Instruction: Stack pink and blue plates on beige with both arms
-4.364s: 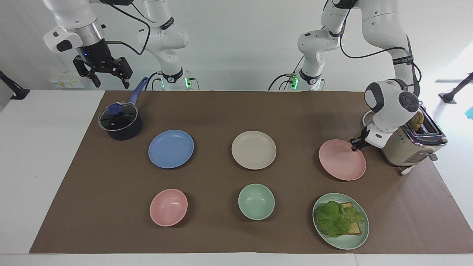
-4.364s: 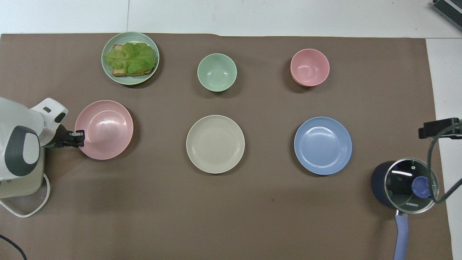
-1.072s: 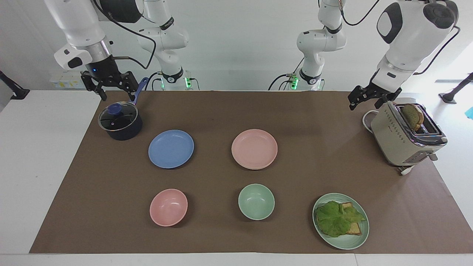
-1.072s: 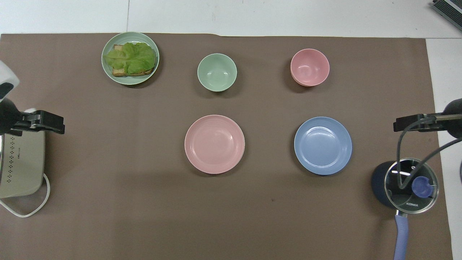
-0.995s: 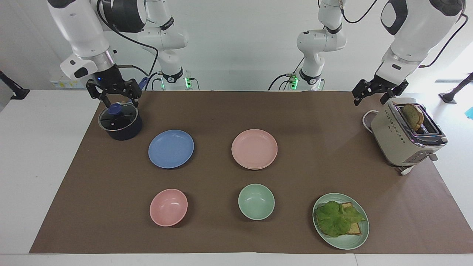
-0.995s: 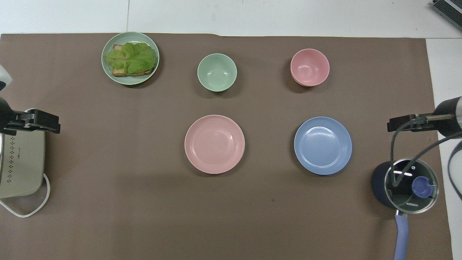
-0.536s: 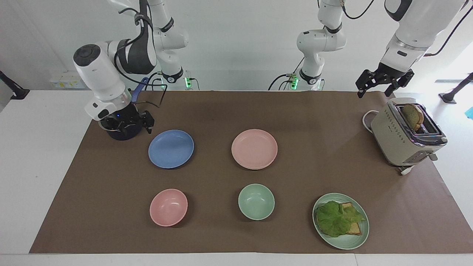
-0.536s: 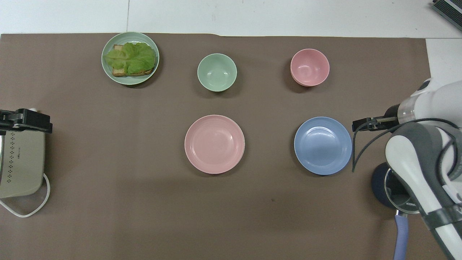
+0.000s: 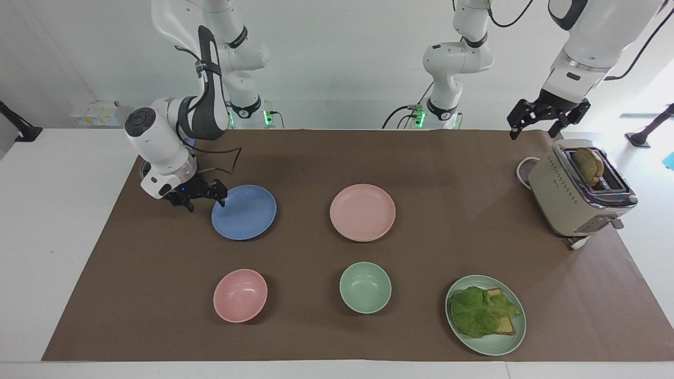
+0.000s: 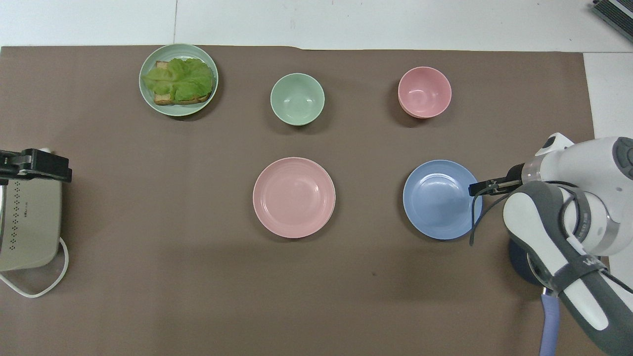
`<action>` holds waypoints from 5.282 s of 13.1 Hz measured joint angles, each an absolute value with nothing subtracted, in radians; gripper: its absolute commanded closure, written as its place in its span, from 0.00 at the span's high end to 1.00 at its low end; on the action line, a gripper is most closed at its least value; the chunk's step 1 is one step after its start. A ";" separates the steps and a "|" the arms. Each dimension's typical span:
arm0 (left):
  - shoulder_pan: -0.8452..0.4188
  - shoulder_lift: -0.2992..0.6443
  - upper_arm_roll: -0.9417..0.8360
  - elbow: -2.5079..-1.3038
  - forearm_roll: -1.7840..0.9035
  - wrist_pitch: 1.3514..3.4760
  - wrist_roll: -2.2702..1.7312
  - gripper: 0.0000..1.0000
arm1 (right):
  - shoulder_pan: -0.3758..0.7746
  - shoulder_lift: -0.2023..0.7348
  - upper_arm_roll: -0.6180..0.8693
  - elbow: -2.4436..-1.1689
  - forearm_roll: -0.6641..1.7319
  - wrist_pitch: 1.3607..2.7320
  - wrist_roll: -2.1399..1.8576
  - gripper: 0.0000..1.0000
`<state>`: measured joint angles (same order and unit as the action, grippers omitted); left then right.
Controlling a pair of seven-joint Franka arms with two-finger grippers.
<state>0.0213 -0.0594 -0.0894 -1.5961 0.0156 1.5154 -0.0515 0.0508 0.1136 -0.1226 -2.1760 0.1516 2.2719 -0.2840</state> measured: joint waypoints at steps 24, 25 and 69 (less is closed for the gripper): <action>0.021 -0.059 -0.089 -1.596 0.016 1.515 -0.052 1.00 | 0.102 -0.001 -0.117 -1.995 0.158 1.944 -0.190 0.00; 0.021 -0.059 -0.089 -1.596 0.016 1.515 -0.052 1.00 | 0.146 0.001 -0.115 -1.991 0.158 1.954 -0.120 0.00; 0.021 -0.059 -0.089 -1.596 0.016 1.515 -0.052 1.00 | 0.378 0.081 -0.131 -1.774 0.008 1.971 0.328 1.00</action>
